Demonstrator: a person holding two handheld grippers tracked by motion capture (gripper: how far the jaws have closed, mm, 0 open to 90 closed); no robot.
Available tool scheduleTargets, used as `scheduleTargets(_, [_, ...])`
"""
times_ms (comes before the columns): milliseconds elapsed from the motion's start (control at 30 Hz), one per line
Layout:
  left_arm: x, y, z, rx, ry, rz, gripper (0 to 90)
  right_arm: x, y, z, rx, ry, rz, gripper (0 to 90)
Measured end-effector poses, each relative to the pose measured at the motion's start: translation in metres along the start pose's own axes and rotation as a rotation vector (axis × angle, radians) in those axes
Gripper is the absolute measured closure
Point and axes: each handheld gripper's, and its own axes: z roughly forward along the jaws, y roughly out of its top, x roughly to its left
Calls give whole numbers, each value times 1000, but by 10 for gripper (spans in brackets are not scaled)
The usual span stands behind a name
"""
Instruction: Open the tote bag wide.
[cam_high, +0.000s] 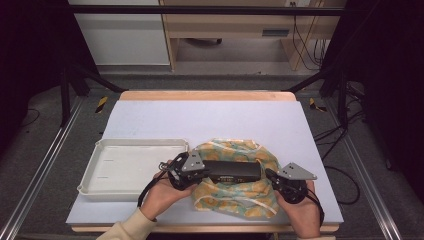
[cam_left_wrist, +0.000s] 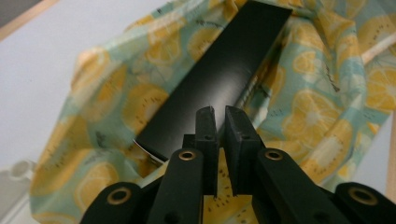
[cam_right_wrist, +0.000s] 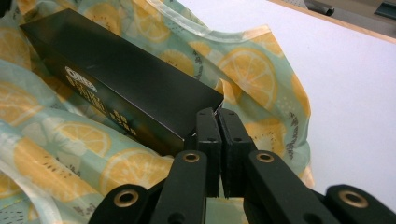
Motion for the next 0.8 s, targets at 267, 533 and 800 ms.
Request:
scheduleTargets(267, [-13, -19, 4, 75, 15, 18, 865, -3, -2, 4, 14, -29, 10, 885])
scheduleTargets(533, [-17, -35, 17, 138, 18, 10, 870, -7, -4, 19, 59, -25, 28, 883])
scheduleTargets(800, [-20, -37, 23, 176, 19, 18, 879, -11, -12, 40, 177, -5, 39, 885])
